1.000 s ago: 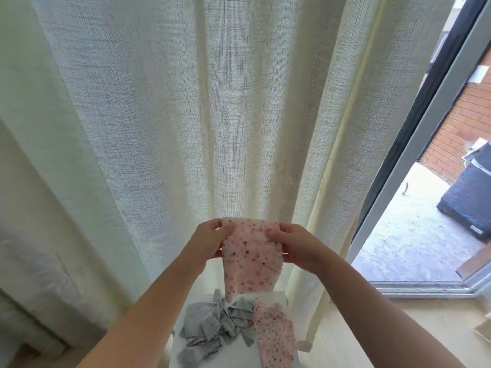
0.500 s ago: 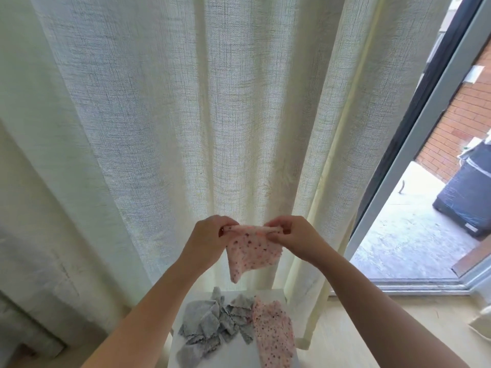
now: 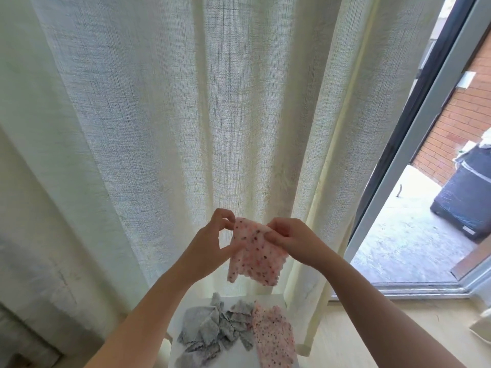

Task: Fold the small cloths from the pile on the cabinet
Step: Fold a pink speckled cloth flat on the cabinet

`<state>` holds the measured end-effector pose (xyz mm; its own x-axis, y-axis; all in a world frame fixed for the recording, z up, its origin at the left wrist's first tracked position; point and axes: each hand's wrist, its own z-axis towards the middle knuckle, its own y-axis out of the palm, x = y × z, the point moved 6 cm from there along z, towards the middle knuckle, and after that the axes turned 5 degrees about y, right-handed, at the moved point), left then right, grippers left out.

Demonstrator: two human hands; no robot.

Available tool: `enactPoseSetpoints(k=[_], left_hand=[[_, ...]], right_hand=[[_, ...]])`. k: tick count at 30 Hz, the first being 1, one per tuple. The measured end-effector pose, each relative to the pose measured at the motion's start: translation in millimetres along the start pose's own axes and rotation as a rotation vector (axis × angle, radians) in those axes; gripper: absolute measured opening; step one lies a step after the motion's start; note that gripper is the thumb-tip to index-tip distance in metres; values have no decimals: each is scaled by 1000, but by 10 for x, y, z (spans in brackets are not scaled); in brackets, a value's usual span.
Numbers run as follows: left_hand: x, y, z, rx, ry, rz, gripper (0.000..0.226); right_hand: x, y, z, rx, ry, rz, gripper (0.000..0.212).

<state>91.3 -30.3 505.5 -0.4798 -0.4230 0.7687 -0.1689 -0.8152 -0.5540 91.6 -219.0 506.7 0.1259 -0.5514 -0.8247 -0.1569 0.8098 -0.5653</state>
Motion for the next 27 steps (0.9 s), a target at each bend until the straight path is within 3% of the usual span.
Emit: enactPoseSetpoints(k=[5, 9, 13, 17, 22, 27], left_hand=[[-58, 26, -19, -38, 96, 16, 25], [-72, 54, -9, -51, 89, -24, 27], [-27, 103, 23, -28, 166, 11, 11], [22, -1, 57, 5, 196, 64, 15], [151, -1, 119, -219, 299, 362, 13], [281, -39, 140, -297, 425, 503, 15]], right_hand=[[11, -50, -31, -51, 32, 282, 9], [38, -80, -19, -42, 37, 371, 8], [88, -116, -27, -23, 54, 401, 7], [244, -172, -38, -15, 65, 140, 9], [-2, -72, -122, -15, -172, -272, 50], [-59, 80, -79, -83, -267, -448, 24]])
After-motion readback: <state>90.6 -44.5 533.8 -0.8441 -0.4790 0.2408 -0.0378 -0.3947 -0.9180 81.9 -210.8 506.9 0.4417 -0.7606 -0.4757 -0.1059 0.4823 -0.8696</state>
